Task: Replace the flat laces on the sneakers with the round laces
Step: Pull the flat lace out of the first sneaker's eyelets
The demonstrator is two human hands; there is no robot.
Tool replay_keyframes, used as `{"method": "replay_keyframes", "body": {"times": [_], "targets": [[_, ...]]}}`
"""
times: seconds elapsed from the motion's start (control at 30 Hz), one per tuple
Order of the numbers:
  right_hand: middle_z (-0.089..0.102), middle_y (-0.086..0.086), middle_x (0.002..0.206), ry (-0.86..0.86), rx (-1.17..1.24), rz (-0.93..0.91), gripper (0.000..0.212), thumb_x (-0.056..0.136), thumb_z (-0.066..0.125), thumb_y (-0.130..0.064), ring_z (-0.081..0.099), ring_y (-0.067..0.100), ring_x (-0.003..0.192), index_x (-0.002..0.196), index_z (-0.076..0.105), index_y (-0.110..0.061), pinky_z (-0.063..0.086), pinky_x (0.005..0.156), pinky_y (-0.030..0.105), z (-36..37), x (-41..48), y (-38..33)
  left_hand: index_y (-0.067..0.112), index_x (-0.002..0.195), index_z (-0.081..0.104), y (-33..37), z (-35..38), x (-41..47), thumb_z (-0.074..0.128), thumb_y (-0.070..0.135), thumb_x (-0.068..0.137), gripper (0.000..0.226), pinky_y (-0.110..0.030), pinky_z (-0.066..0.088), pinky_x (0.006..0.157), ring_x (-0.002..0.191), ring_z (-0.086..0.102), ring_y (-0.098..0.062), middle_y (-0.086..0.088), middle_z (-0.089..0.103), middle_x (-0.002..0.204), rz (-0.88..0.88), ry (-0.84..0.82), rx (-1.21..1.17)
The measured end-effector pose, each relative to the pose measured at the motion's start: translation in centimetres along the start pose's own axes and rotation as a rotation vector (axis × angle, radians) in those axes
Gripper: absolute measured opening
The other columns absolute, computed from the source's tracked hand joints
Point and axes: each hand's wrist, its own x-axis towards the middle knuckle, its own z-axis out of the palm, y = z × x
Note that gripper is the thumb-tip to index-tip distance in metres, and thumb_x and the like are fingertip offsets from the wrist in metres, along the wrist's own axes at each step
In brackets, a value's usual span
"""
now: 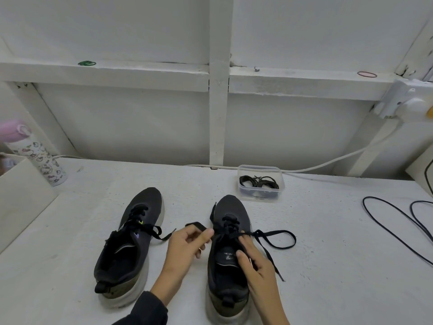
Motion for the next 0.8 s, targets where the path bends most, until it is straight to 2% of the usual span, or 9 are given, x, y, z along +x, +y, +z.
{"method": "replay_keyframes", "body": {"times": [0.13, 0.2, 0.27, 0.33, 0.43, 0.5, 0.63, 0.73, 0.8], "targets": [[0.054, -0.015, 0.138, -0.014, -0.014, -0.006, 0.041, 0.094, 0.059, -0.007, 0.042, -0.001, 0.134, 0.118, 0.059, -0.039, 0.031, 0.105, 0.005, -0.1, 0.1, -0.1, 0.0, 0.082, 0.063, 0.7, -0.8, 1.1, 0.064, 0.016, 0.091, 0.019, -0.019, 0.04, 0.047, 0.049, 0.042, -0.008, -0.003, 0.049, 0.061, -0.027, 0.291, -0.275], [0.054, -0.013, 0.138, -0.015, -0.016, -0.014, 0.04, 0.094, 0.058, -0.005, 0.042, 0.0, 0.135, 0.121, 0.06, -0.035, 0.031, 0.106, 0.006, -0.1, 0.1, 0.1, 0.003, 0.083, 0.062, 0.9, -1.2, 1.3, 0.063, 0.018, 0.092, 0.018, -0.018, 0.04, 0.045, 0.05, 0.042, -0.006, -0.001, 0.051, 0.067, -0.03, 0.361, -0.338], [0.054, -0.011, 0.138, -0.006, 0.006, 0.001, 0.038, 0.094, 0.059, -0.006, 0.042, 0.002, 0.135, 0.124, 0.06, -0.029, 0.033, 0.101, 0.002, -0.2, 0.1, 0.2, 0.004, 0.081, 0.062, 0.9, -1.0, 0.9, 0.064, 0.025, 0.09, 0.022, -0.019, 0.038, 0.044, 0.052, 0.043, -0.008, -0.001, 0.053, 0.07, -0.042, 0.286, -0.299], [0.055, -0.011, 0.137, 0.002, 0.03, 0.01, 0.037, 0.094, 0.059, -0.007, 0.043, 0.002, 0.135, 0.126, 0.061, -0.024, 0.034, 0.1, 0.003, -0.2, 0.1, 0.3, 0.004, 0.08, 0.064, 0.5, -0.4, -0.1, 0.067, 0.034, 0.082, 0.03, -0.021, 0.037, 0.045, 0.053, 0.044, -0.01, 0.001, 0.055, 0.068, -0.076, 0.135, -0.209], [0.056, -0.013, 0.137, 0.006, 0.042, -0.004, 0.037, 0.093, 0.06, -0.008, 0.044, 0.0, 0.134, 0.124, 0.062, -0.03, 0.035, 0.11, 0.016, 0.0, 0.0, 0.4, 0.006, 0.08, 0.068, -0.3, 0.7, -1.4, 0.071, 0.038, 0.073, 0.033, -0.022, 0.038, 0.048, 0.054, 0.048, -0.009, 0.005, 0.059, 0.062, -0.1, -0.045, -0.055], [0.058, -0.016, 0.134, 0.014, 0.037, 0.002, 0.038, 0.093, 0.06, -0.008, 0.045, -0.003, 0.131, 0.119, 0.062, -0.035, 0.036, 0.11, 0.017, 0.0, 0.1, 0.3, 0.004, 0.079, 0.069, -0.3, 0.8, -1.3, 0.071, 0.034, 0.076, 0.03, -0.021, 0.038, 0.048, 0.054, 0.047, -0.01, 0.002, 0.057, 0.06, -0.07, -0.064, -0.042], [0.059, -0.015, 0.134, 0.007, 0.015, -0.005, 0.039, 0.094, 0.06, -0.007, 0.046, -0.002, 0.131, 0.117, 0.062, -0.039, 0.036, 0.111, 0.018, -0.2, 0.1, 0.1, -0.005, 0.079, 0.065, 0.7, 0.1, 0.1, 0.069, 0.018, 0.085, 0.025, -0.022, 0.036, 0.053, 0.049, 0.039, -0.013, -0.003, 0.048, 0.056, 0.018, 0.123, -0.078], [0.057, -0.016, 0.133, 0.007, 0.015, -0.011, 0.041, 0.093, 0.06, -0.006, 0.045, -0.003, 0.131, 0.113, 0.061, -0.041, 0.034, 0.106, 0.009, -0.1, 0.1, 0.1, 0.002, 0.086, 0.066, 1.4, -0.6, 1.1, 0.062, 0.017, 0.093, 0.017, -0.026, 0.037, 0.056, 0.049, 0.04, -0.009, -0.002, 0.049, 0.064, -0.007, 0.34, -0.309], [0.057, -0.017, 0.134, 0.002, 0.016, -0.009, 0.041, 0.094, 0.059, -0.006, 0.044, -0.003, 0.131, 0.115, 0.061, -0.041, 0.034, 0.107, 0.01, -0.1, 0.1, 0.2, 0.007, 0.087, 0.064, 1.6, -0.8, 1.3, 0.059, 0.02, 0.095, 0.016, -0.025, 0.038, 0.053, 0.052, 0.041, -0.007, 0.001, 0.05, 0.071, -0.013, 0.404, -0.394]]}}
